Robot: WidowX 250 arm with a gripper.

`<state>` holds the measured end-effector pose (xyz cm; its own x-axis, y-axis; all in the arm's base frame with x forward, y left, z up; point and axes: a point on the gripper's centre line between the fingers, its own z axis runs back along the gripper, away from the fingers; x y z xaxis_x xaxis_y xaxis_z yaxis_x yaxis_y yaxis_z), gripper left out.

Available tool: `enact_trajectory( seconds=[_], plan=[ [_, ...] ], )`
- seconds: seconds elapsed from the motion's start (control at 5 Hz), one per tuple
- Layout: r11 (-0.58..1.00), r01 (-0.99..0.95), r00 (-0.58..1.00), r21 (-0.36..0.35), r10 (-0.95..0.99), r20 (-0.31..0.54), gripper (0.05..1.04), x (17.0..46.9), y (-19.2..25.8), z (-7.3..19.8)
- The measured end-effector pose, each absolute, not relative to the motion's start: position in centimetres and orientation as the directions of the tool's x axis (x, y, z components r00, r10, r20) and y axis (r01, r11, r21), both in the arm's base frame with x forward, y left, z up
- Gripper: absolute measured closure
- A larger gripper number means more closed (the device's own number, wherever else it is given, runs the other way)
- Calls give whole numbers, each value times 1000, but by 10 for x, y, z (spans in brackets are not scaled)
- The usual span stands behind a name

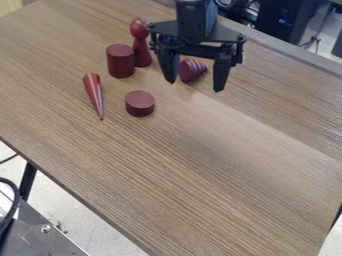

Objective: Pick a a red cone from left to rihgt on top of the table

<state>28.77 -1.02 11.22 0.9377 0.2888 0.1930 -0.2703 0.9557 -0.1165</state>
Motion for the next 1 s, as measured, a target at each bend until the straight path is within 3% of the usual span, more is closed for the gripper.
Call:
enact_trajectory(
  seconds=[0.2, 0.4, 0.6, 1.0],
  plan=[
    [955, -274, 942, -111, 290, 171, 100, 285, -10, 106],
    [963, -237, 945, -126, 259, 202, 100, 281, 2, 103],
    [946, -298, 914, -130, 322, 246, 100, 274, 13, 117],
    [885, -456, 841, -94, 463, 279, 100, 271, 51, 117]
  ],
)
